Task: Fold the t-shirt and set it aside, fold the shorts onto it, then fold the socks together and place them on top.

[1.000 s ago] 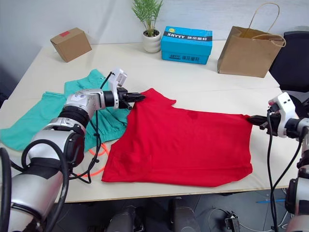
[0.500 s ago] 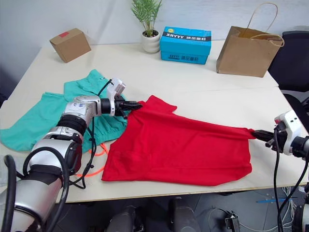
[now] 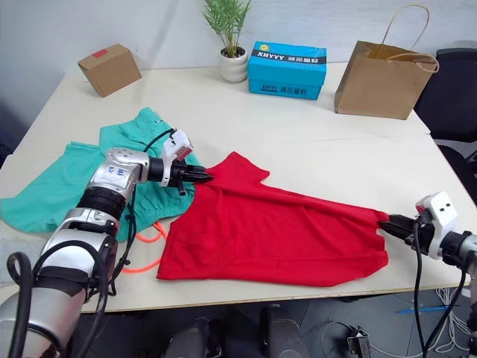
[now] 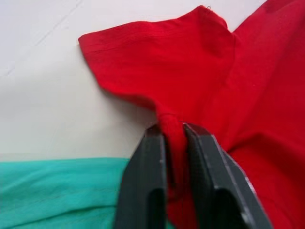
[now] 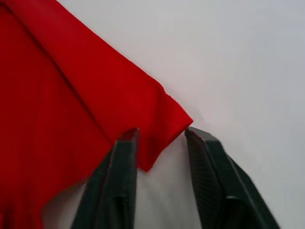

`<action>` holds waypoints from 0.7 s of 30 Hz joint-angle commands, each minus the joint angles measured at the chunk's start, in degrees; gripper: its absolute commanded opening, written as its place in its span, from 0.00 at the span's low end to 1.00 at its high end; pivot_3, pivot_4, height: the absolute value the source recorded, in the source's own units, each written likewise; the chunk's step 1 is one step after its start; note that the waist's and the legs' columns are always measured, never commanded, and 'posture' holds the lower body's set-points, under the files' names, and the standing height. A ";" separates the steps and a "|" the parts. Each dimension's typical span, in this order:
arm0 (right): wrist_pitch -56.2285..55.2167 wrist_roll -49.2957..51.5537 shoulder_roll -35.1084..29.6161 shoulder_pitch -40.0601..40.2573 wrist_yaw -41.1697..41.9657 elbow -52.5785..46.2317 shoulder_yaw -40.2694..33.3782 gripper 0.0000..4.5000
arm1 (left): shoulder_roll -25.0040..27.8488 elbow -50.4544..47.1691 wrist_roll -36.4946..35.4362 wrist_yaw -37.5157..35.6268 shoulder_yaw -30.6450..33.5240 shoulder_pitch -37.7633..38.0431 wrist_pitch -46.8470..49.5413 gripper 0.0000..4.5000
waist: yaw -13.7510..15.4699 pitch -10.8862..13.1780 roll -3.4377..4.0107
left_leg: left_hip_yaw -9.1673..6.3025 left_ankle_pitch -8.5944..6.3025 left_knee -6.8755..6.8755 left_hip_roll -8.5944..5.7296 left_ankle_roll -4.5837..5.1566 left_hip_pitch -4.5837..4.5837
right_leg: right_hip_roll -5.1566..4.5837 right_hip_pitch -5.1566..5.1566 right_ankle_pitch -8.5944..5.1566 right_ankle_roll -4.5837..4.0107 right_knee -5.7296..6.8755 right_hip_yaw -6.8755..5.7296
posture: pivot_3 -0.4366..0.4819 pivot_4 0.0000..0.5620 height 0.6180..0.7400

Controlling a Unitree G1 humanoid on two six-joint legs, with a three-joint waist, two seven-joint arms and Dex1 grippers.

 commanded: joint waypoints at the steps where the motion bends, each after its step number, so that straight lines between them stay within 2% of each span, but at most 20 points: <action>1: -2.15 2.17 -0.93 3.49 -0.29 -5.71 -5.21 0.63 | 2.26 -4.59 -1.65 -4.68 -0.07 -0.15 5.04 0.47 | 0.04 0.00 0.00 | 0.00 0.00 0.00 -0.01 0.00 0.00 | -0.01 0.00 0.00 0.00 0.00 0.01 | 0.48 0.27 1.00; 3: -3.48 3.77 -0.75 7.91 -0.78 -11.54 -10.69 0.78 | 4.05 -3.00 -2.70 -6.92 1.11 -3.43 7.87 0.60 | 0.24 0.00 0.00 | 0.00 0.00 0.01 -0.01 0.00 0.00 | 0.01 0.00 0.00 0.00 0.00 0.00 | 0.48 0.27 1.00; 6: -3.51 6.04 0.60 10.21 -3.68 -19.04 -15.14 1.00 | 4.14 1.04 -3.67 -5.91 2.64 -8.51 10.84 0.80 | 0.46 0.02 -0.04 | -0.05 0.00 0.02 -0.01 0.00 -0.02 | 0.03 0.00 -0.04 0.01 0.02 0.01 | 0.48 0.27 1.00; 9: -3.27 7.28 2.35 11.09 -6.12 -25.45 -15.93 1.00 | 2.80 7.67 -2.28 -2.27 2.70 -13.01 11.52 0.99 | 0.74 0.02 -0.05 | -0.09 -0.02 0.09 -0.05 0.04 0.07 | -0.01 0.17 -0.04 0.01 -0.01 0.01 | 0.48 0.27 1.00; 11: -3.56 7.02 3.02 11.37 -6.74 -28.11 -15.18 1.00 | 1.02 11.21 -2.48 0.41 3.60 -14.82 10.95 0.99 | 1.00 0.02 -0.05 | -0.15 -0.07 0.05 -0.04 0.05 0.37 | 0.00 0.51 -0.07 0.05 -0.09 -0.02 | 0.48 0.27 1.00; 15: -4.37 5.83 4.87 11.15 -8.46 -33.71 -11.76 1.00 | -5.21 16.65 -3.45 8.17 6.29 -17.43 9.60 0.99 | 1.36 0.02 -0.06 | -0.16 -0.08 0.06 -0.05 0.06 0.32 | -0.01 0.49 -0.08 0.07 -0.08 -0.02 | 0.48 0.27 1.00; 18: -3.42 5.86 6.18 10.66 -10.54 -36.79 -9.68 1.00 | -8.88 19.22 -1.74 14.58 6.38 -17.53 7.17 0.99 | 1.46 0.03 -0.07 | -0.18 -0.08 0.10 -0.06 0.08 0.25 | -0.03 0.45 -0.08 0.07 -0.07 -0.03 | 0.48 0.27 1.00; 21: -3.01 5.87 6.94 10.93 -11.78 -38.58 -8.64 1.00 | -11.03 20.46 -0.77 17.49 5.99 -17.22 6.16 0.99 | 1.43 0.03 -0.07 | -0.18 -0.08 0.07 -0.07 0.08 0.24 | -0.03 0.43 -0.08 0.07 -0.08 -0.03 | 0.48 0.27 1.00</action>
